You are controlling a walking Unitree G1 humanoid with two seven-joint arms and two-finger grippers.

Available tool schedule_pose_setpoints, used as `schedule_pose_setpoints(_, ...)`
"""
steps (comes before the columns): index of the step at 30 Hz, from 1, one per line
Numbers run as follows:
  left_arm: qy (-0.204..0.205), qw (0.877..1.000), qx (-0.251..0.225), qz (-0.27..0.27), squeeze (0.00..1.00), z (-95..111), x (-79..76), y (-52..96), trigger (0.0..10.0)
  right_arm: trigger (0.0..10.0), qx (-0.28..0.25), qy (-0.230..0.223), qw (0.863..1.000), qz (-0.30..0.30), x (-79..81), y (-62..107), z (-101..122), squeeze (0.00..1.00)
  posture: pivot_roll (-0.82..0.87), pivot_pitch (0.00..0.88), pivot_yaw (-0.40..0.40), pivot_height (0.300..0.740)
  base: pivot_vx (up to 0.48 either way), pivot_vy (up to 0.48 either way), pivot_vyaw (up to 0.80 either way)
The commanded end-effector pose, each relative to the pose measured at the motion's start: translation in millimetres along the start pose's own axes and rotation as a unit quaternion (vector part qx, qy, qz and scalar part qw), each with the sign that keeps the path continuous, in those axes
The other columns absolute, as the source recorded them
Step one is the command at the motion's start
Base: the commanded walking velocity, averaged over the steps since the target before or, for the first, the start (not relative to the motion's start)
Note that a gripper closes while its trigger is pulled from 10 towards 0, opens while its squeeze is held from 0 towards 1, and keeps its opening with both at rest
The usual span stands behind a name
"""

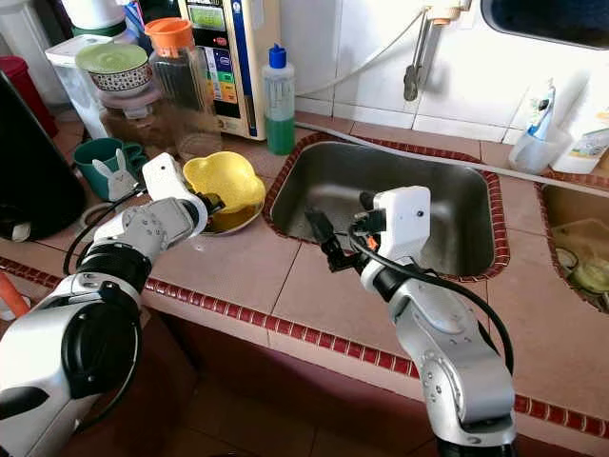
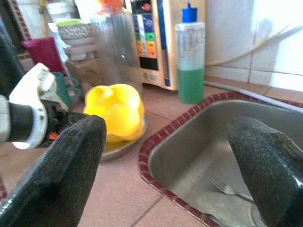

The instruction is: Kitchen organization

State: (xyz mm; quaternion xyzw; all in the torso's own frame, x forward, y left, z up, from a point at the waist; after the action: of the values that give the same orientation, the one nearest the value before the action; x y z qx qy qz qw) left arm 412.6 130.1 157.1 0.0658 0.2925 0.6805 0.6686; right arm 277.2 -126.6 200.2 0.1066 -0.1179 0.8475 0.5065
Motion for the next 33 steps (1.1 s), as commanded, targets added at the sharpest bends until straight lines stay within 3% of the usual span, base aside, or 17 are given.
schedule_pose_setpoints(1,-0.009,1.0,-0.011,0.012,0.0,5.1,4.4,0.7,0.0,10.0,-0.01,-0.002,1.0,0.021,7.3,1.2,4.8,0.84,-0.02,0.0,0.073,0.74,0.0,0.0,0.0)
schedule_pose_setpoints(11,-0.014,1.0,-0.017,0.017,0.0,4.1,6.7,0.3,0.0,10.0,-0.005,-0.003,1.0,0.022,7.6,2.3,3.7,0.82,-0.02,0.0,0.069,0.74,0.0,0.0,0.0)
schedule_pose_setpoints(21,-0.033,0.999,-0.032,0.024,0.0,3.3,7.8,0.4,0.0,10.0,-0.001,-0.002,1.0,0.019,6.1,2.6,2.8,0.65,-0.02,0.0,0.062,0.74,0.0,0.0,0.0)
schedule_pose_setpoints(22,-0.034,0.999,-0.032,0.025,0.0,1.9,8.5,0.2,0.0,10.0,0.002,-0.003,1.0,0.02,5.8,2.7,2.1,0.56,-0.02,0.0,0.059,0.74,0.0,0.0,0.0)
schedule_pose_setpoints(23,-0.034,0.999,-0.032,0.026,0.0,1.4,8.9,0.1,0.0,10.0,0.004,-0.003,1.0,0.02,5.7,2.8,1.7,0.56,-0.02,0.0,0.059,0.74,0.0,0.0,0.0)
schedule_pose_setpoints(25,-0.048,0.997,-0.044,0.031,0.0,3.0,9.9,0.4,0.0,10.0,0.014,-0.003,1.0,0.021,5.7,3.3,-1.6,0.45,-0.02,0.0,0.055,0.74,0.0,0.0,0.0)
schedule_pose_setpoints(27,-0.051,0.997,-0.047,0.032,0.0,3.7,10.0,0.6,0.0,10.0,0.017,-0.002,1.0,0.022,5.7,3.4,-2.4,0.45,-0.02,0.0,0.053,0.74,0.0,0.0,0.0)
schedule_pose_setpoints(28,-0.077,0.994,-0.073,0.034,0.0,9.9,7.9,2.2,0.0,10.0,0.03,-0.003,0.999,0.024,5.7,4.0,-6.1,0.25,-0.02,0.0,0.044,0.74,0.0,0.0,0.0)
schedule_pose_setpoints(30,-0.096,0.99,-0.099,0.032,0.0,15.2,3.4,4.3,0.0,10.0,0.046,-0.007,0.999,0.028,5.6,5.5,-10.8,0.14,-0.02,0.001,0.039,0.74,0.0,0.0,0.0)
schedule_pose_setpoints(33,-0.102,0.988,-0.108,0.03,0.0,16.0,0.8,5.2,0.0,10.0,0.057,-0.004,0.998,0.029,5.0,7.4,-14.5,0.05,-0.02,0.001,0.035,0.74,0.0,0.0,0.0)
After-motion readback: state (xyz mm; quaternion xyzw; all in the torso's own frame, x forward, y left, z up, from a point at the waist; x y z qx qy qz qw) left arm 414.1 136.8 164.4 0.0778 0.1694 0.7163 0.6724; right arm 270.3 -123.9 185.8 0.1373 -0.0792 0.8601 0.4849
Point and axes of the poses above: a point about 5 cm out from each wrist's last joint towards the gripper, its own y axis pointing back from the gripper into the wrist, its own z axis along the axis of the wrist's last joint, x = y × z, the point moved 1 cm from there along -y, pointing out of the wrist towards the gripper, and after that the axes turned 12 degrees about -y, right-handed, at the moved point
